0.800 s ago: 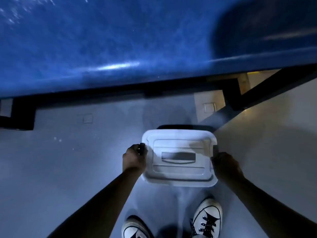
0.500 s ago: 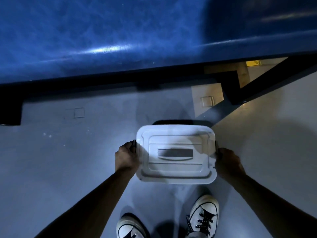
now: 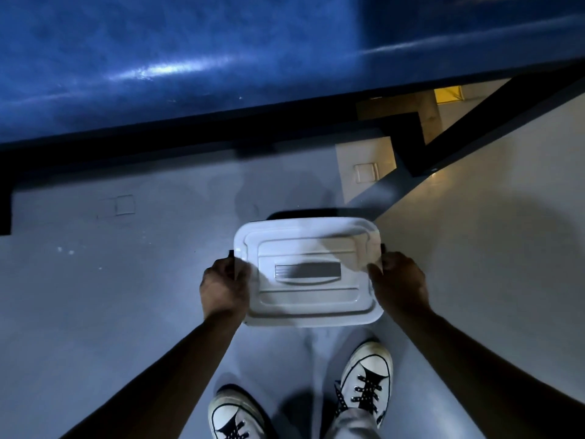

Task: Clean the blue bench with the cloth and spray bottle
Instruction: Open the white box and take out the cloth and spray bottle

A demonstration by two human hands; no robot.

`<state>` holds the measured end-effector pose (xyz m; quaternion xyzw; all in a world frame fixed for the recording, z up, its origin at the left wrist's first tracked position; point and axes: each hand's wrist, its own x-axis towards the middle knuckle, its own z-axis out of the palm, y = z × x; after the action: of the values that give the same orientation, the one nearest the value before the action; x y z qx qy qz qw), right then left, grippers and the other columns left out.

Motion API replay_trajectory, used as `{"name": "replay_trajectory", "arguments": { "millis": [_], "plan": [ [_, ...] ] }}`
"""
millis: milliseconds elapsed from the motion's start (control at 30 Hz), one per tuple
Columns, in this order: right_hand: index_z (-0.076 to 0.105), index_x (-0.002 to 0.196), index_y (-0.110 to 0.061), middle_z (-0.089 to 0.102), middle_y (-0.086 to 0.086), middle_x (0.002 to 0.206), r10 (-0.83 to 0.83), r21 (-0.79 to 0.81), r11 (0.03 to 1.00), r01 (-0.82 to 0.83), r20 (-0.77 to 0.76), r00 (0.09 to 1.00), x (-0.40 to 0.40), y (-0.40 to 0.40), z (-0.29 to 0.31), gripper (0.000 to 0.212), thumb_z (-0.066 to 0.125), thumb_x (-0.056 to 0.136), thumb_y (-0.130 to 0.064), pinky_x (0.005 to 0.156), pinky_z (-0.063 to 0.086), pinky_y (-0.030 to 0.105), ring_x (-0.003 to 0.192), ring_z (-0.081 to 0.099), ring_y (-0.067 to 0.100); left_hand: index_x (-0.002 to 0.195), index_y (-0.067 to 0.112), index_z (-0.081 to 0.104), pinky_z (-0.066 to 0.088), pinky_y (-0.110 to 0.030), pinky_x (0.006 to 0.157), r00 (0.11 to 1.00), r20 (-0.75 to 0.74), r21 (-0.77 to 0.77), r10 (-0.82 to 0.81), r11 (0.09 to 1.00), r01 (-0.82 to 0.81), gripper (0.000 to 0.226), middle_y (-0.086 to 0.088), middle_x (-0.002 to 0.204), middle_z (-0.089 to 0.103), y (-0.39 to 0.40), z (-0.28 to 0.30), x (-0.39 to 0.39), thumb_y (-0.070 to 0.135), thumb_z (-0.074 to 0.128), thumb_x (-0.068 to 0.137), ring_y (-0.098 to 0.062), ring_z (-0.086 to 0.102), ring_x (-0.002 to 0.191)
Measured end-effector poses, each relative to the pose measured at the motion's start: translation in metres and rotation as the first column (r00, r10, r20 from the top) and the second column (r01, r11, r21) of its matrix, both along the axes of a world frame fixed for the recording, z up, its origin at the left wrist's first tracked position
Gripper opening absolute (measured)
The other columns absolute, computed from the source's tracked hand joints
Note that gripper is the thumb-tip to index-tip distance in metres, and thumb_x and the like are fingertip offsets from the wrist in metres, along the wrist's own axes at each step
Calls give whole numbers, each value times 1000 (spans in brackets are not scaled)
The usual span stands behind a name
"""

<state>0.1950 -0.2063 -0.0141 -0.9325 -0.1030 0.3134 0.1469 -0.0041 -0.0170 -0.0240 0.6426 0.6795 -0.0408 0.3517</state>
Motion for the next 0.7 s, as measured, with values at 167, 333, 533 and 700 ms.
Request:
{"name": "replay_trajectory", "arguments": {
  "millis": [167, 333, 533, 700],
  "plan": [
    [68, 109, -9, 68, 16, 108, -195, 59, 979, 197, -30, 980, -8, -1, 2, 27, 71, 88, -25, 77, 42, 28, 98, 64, 33, 91, 12, 76, 39, -25, 70, 999, 37, 52, 18, 998, -20, 20, -7, 86, 73, -2, 5, 3, 31, 74, 89, -31, 68, 86],
    [73, 106, -12, 75, 8, 96, -296, 106, 949, 297, -26, 955, -4, -31, 29, 26, 72, 86, -28, 73, 42, 26, 89, 68, 27, 66, 6, 56, 32, -9, 51, 976, 105, 168, -188, 971, 169, 33, -9, 60, 53, -7, 45, 24, 23, 77, 85, -18, 46, 57],
    [63, 121, -15, 74, 9, 105, -668, 130, 728, 673, -88, 739, 13, -109, 51, 36, 70, 87, -25, 89, 57, 44, 97, 68, 30, 88, 19, 67, 55, -39, 90, 827, 333, 176, -452, 892, 416, 5, -8, 100, 73, -52, 81, 117, 15, 65, 90, -24, 68, 99],
    [68, 85, -2, 66, 21, 81, -891, 141, 368, 919, -230, 392, 26, -181, 27, 11, 57, 83, -5, 71, 56, 42, 74, 60, 29, 127, 16, 68, 46, -26, 102, 642, 342, 124, -686, 711, 693, 49, -6, 125, 67, -112, 51, 217, 14, 52, 81, -24, 63, 114]
  ]
}}
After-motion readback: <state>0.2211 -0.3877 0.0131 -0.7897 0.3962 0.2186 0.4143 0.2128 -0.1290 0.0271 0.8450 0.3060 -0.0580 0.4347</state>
